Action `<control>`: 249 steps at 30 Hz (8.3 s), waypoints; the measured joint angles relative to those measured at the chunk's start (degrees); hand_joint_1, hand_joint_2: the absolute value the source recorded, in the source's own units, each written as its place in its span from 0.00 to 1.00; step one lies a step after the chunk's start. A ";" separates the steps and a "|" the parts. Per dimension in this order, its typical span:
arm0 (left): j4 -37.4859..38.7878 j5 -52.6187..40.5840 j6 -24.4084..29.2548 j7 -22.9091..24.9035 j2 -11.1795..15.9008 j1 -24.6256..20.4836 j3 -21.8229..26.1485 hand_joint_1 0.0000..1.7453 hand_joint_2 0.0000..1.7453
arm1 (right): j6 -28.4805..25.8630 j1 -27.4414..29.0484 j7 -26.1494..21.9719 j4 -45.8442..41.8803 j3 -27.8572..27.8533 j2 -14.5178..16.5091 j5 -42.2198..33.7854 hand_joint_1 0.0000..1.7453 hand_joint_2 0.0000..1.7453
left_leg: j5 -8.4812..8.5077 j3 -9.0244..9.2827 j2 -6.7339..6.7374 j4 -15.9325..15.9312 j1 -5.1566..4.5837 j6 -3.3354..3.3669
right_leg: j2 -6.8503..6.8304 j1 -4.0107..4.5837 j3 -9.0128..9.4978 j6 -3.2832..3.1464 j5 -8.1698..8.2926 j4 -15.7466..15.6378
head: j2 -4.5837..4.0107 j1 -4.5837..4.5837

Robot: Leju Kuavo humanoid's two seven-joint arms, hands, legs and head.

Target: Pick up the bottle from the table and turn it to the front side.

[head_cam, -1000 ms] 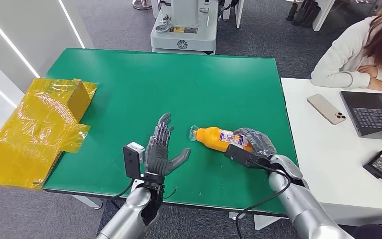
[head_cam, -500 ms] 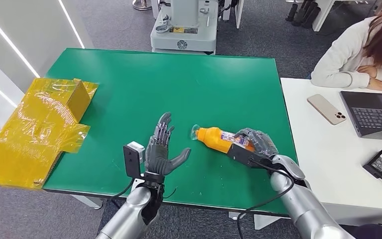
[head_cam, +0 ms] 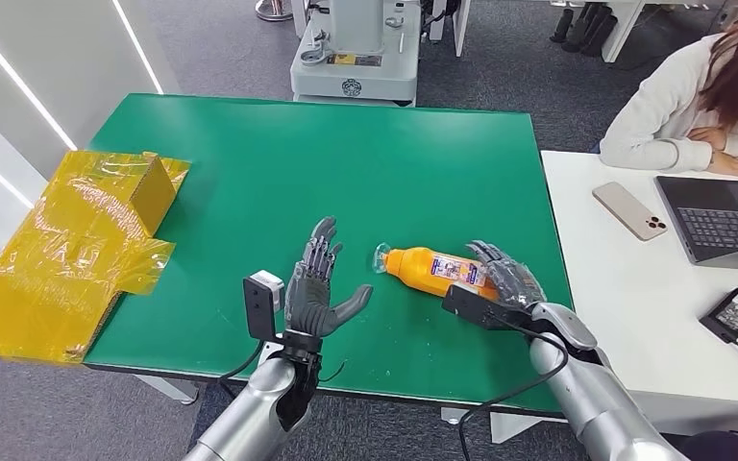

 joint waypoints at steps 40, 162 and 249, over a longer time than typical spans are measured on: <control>1.07 1.38 -1.80 1.29 -0.46 -0.20 0.01 0.00 1.00 | -0.31 -2.08 -1.21 4.09 3.09 -1.02 -1.52 1.00 1.00 | 0.13 0.22 0.00 0.14 0.02 0.18 | 0.00 0.03 0.36 0.14 0.20 -0.03 | 0.00 0.01; 14.76 12.45 -22.81 13.76 -3.97 -25.24 5.58 0.00 1.00 | -12.48 1.04 -17.69 -6.16 -10.92 17.68 -17.69 1.00 1.00 | 0.32 -0.69 -0.05 0.16 0.01 -0.03 | -0.05 0.02 -0.71 0.06 0.24 0.36 | 0.00 -0.02; 23.97 12.19 -18.69 16.01 -3.22 -28.50 4.20 0.71 1.00 | -17.08 -2.36 -22.51 3.43 -8.51 18.73 -16.67 1.00 1.00 | 0.35 -0.74 -0.05 0.16 0.01 -0.07 | -0.04 0.01 -0.79 0.05 0.25 0.42 | 0.01 -0.01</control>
